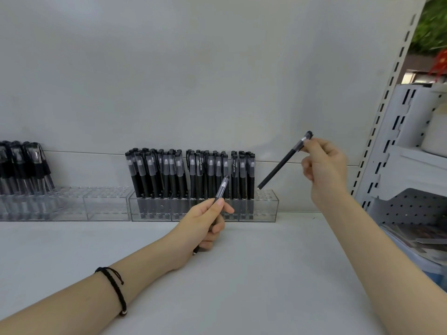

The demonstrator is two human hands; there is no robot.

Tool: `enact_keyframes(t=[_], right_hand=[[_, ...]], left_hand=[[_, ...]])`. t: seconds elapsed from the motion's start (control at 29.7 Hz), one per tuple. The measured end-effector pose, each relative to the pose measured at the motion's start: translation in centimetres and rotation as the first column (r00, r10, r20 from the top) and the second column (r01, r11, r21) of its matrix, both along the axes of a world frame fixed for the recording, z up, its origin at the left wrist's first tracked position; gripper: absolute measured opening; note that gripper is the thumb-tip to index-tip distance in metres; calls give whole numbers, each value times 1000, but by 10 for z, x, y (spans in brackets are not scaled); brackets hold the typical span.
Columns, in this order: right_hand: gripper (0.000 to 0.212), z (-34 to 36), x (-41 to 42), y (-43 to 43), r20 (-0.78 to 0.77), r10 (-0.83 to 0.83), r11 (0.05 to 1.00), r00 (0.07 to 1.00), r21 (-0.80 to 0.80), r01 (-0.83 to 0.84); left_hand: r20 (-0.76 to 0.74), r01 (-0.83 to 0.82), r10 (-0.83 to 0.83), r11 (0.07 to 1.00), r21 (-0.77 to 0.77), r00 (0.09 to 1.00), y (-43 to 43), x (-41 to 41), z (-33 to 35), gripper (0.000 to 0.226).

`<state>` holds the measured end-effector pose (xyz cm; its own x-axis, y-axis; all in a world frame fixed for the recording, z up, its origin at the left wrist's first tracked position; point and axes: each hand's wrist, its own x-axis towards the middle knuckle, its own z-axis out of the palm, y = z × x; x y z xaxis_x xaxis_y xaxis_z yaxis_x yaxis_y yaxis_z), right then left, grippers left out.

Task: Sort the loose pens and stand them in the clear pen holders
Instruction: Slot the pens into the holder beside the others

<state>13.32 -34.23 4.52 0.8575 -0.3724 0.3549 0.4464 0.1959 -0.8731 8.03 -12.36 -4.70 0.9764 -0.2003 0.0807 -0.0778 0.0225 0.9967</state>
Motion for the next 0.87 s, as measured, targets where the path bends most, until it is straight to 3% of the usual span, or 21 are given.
enact_keyframes(t=[0.1, 0.24, 0.44, 0.57, 0.71, 0.87], right_hand=[[13, -5, 2, 0, 51, -112, 987, 992, -110, 117], [10, -13, 7, 6, 117, -106, 944, 987, -299, 137], [14, -17, 10, 11, 199, -95, 882, 975, -438, 175], [6, -18, 9, 12, 258, -108, 815, 960, -530, 234], [5, -28, 17, 14, 220, -101, 710, 970, -667, 225], [7, -32, 24, 21, 195, -92, 738, 976, -645, 199]], left_hand=[[-3, 0, 1, 1000, 5, 1000, 0, 0, 0, 29], [-1, 8, -8, 1000, 5, 1000, 0, 0, 0, 29], [5, 10, -10, 1000, 3, 1000, -1, 0, 0, 29], [2, 8, -8, 1000, 2, 1000, 0, 0, 0, 29], [-4, 11, -11, 1000, -1, 1000, 0, 0, 1, 29], [-16, 5, -5, 1000, 3, 1000, -1, -1, 2, 29]])
